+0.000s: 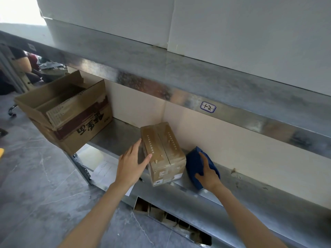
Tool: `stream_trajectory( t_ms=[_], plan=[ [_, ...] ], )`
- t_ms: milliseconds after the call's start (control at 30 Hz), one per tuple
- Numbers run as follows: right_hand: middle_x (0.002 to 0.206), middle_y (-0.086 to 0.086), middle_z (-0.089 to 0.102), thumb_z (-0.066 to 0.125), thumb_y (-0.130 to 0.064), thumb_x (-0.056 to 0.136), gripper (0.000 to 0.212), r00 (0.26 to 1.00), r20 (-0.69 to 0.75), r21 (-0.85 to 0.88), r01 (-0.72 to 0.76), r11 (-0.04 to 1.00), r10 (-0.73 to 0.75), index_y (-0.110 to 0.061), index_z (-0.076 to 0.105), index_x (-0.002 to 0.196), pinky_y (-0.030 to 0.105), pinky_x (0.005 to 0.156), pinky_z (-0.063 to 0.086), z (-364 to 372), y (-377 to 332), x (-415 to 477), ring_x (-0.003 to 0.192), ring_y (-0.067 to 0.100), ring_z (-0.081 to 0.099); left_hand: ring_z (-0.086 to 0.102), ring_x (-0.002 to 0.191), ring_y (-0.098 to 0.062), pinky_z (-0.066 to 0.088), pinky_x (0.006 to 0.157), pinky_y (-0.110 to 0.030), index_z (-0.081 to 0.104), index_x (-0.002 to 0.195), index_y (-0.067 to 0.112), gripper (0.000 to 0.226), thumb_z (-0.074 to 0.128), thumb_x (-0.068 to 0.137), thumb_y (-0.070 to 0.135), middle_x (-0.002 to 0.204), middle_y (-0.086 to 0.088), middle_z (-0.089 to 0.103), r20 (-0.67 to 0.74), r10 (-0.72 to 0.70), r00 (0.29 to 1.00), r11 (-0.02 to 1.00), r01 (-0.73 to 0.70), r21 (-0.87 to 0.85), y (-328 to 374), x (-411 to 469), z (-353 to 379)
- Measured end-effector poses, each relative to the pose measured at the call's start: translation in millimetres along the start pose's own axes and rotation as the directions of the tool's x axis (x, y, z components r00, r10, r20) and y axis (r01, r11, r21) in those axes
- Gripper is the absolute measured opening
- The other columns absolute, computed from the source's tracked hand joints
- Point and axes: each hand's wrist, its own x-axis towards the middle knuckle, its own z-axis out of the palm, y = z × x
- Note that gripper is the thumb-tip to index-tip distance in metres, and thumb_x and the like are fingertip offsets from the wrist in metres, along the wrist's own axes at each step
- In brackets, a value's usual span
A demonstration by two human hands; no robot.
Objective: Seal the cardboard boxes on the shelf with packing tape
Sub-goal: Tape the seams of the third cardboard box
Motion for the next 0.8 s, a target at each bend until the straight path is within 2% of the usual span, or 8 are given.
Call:
stream_trajectory(
  t_ms=[67,133,267,333,433,567,700,800],
  plan=[
    [0.098,0.021,0.066,0.050,-0.009,0.096,0.082,1.000,0.010,0.033,0.000,0.999,-0.001,-0.033,-0.003,0.155,0.031,0.046,0.037,-3,1,1,0.046,0.019,0.044,0.046,0.137,-0.022,0.037,0.112,-0.055,0.027,0.153,0.024,0.079,0.054,0.088,0.060,0.151,0.002,0.046,0.012,-0.022,1.000,0.999,0.022,-0.042,2,-2,1],
    [0.123,0.009,0.060,0.048,-0.013,0.099,0.075,1.000,-0.007,0.052,0.012,0.999,-0.011,-0.035,0.001,0.154,0.035,0.060,0.045,-9,0,3,0.072,0.031,0.062,0.049,0.135,-0.022,0.038,0.111,-0.055,0.027,0.153,0.023,0.076,0.059,0.091,0.053,0.148,0.004,0.049,0.005,-0.026,1.000,0.998,0.026,-0.061,4,-4,3],
    [0.153,0.004,0.038,0.054,-0.009,0.096,0.081,0.998,0.029,0.100,0.053,0.994,-0.056,-0.039,0.005,0.153,0.039,0.085,0.050,-20,-1,5,0.116,0.037,0.055,0.049,0.134,-0.020,0.039,0.110,-0.055,0.030,0.151,0.025,0.071,0.059,0.092,0.051,0.146,0.005,0.051,0.011,-0.025,1.000,0.996,0.026,-0.081,5,-3,3],
    [0.146,0.015,0.045,0.055,-0.003,0.093,0.086,0.997,0.043,0.086,0.060,0.995,-0.064,-0.039,0.004,0.154,0.047,0.087,0.051,-20,-1,6,0.115,0.043,0.055,0.049,0.134,-0.020,0.039,0.110,-0.056,0.031,0.150,0.025,0.071,0.059,0.091,0.052,0.146,0.005,0.051,0.014,-0.029,0.999,0.995,0.030,-0.093,5,-2,2],
    [0.116,0.028,0.062,0.051,-0.005,0.096,0.086,0.999,0.043,0.024,0.009,1.000,-0.010,-0.040,-0.003,0.154,0.039,0.060,0.048,-16,-1,8,0.072,0.033,0.061,0.049,0.134,-0.021,0.039,0.110,-0.057,0.032,0.149,0.026,0.069,0.058,0.091,0.052,0.146,0.004,0.050,0.014,-0.032,0.999,0.993,0.033,-0.109,7,-1,2],
    [0.061,0.012,0.052,0.047,-0.011,0.098,0.083,0.999,0.012,-0.064,-0.031,0.997,0.032,-0.047,-0.005,0.151,0.031,0.045,0.033,-20,-2,0,0.047,0.017,0.040,0.047,0.135,-0.019,0.037,0.112,-0.055,0.033,0.149,0.025,0.065,0.057,0.093,0.049,0.147,0.005,0.049,-0.003,-0.038,0.999,0.987,0.038,-0.153,9,3,-4],
    [0.099,0.009,0.068,0.042,-0.028,0.099,0.067,0.991,-0.126,-0.241,0.003,0.971,-0.034,-0.053,0.005,0.149,0.029,0.053,0.040,-41,-13,-18,0.064,0.020,0.052,0.045,0.135,-0.017,0.038,0.109,-0.043,0.038,0.146,0.023,0.059,0.057,0.095,0.047,0.148,0.004,0.048,-0.011,-0.014,1.000,0.982,0.012,-0.189,9,9,-14],
    [0.078,0.002,0.063,0.039,-0.033,0.100,0.054,0.979,-0.169,-0.297,0.060,0.953,-0.114,-0.050,0.018,0.147,0.030,0.058,0.041,-57,-26,-34,0.062,0.018,0.054,0.047,0.132,-0.017,0.041,0.107,-0.044,0.044,0.142,0.023,0.054,0.060,0.095,0.044,0.145,0.004,0.049,-0.019,0.037,0.999,0.988,-0.039,-0.148,10,11,-20]
  ],
)
